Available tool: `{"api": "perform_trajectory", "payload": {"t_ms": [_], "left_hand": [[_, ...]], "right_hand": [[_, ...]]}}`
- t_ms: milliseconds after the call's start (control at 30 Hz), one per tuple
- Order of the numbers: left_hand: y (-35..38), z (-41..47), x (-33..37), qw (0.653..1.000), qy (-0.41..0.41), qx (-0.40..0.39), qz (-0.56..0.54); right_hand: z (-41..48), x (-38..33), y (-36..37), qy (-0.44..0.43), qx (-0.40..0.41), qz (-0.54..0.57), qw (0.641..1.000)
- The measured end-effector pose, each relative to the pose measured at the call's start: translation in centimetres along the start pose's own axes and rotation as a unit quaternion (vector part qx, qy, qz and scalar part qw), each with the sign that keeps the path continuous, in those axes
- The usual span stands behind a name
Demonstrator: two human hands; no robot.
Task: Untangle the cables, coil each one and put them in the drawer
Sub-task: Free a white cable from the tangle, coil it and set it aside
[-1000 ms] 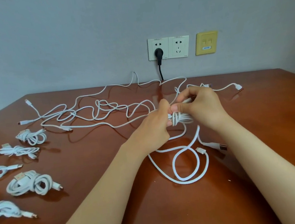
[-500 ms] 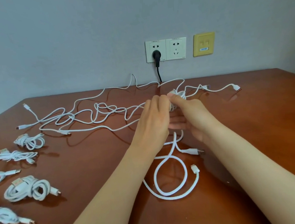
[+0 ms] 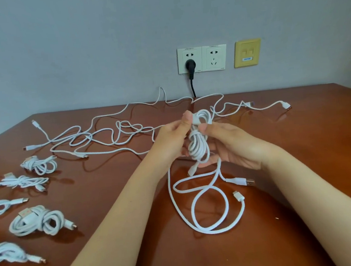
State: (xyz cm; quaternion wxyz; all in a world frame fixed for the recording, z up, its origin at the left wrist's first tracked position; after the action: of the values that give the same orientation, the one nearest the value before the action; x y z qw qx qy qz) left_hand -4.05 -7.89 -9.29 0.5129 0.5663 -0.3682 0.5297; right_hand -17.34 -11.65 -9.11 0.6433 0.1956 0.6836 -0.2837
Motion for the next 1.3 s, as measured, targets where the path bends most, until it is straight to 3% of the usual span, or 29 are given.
{"api": "perform_trajectory", "payload": {"t_ms": [167,233,333,467,600,667,867,1100,1300], "left_hand": [[0.2,-0.3,-0.1,0.999,-0.010,-0.035,-0.021],[0.0,-0.1,-0.5,0.999,0.000,-0.029,-0.023],[0.4,0.0,-0.9,0.999,0.012,-0.022,-0.033],[0.2,0.2,-0.8,0.998,0.044,-0.025,-0.027],[-0.2,0.3,-0.8,0.998,0.060,-0.027,-0.022],[-0.2,0.3,-0.7,0.997,0.064,-0.029,-0.018],[-0.4,0.3,-0.7,0.997,0.067,-0.031,-0.019],[-0.1,0.4,-1.0,0.998,0.060,-0.024,-0.025],[0.0,0.4,-1.5,0.998,0.019,-0.010,-0.067]], "right_hand": [[-0.2,0.4,-0.9,0.020,0.005,-0.076,0.997],[0.1,0.7,-1.1,0.024,0.056,-0.116,0.991],[0.3,0.6,-1.2,-0.036,0.170,-0.157,0.972],[0.4,0.4,-1.0,-0.107,0.231,-0.201,0.946],[0.4,0.7,-0.6,-0.141,0.314,-0.306,0.887],[0.3,0.6,-0.4,-0.152,0.331,-0.308,0.879],[0.2,0.2,0.5,-0.169,0.340,-0.306,0.873],[0.1,0.3,0.6,-0.119,0.347,-0.215,0.905],[0.3,0.5,0.8,-0.091,0.323,-0.230,0.914]]}}
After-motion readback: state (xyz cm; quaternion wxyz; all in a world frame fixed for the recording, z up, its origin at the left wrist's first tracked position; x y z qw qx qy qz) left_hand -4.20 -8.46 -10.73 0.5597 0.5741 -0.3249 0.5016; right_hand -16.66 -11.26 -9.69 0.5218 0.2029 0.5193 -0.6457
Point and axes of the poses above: each hand's wrist, its own z-axis towards the middle knuckle, its own y-axis out of the palm, x = y × z, the point moved 1 cm from there along z, towards the middle knuckle, and after that the axes turned 13 degrees about -z, right-handed, at the moved point
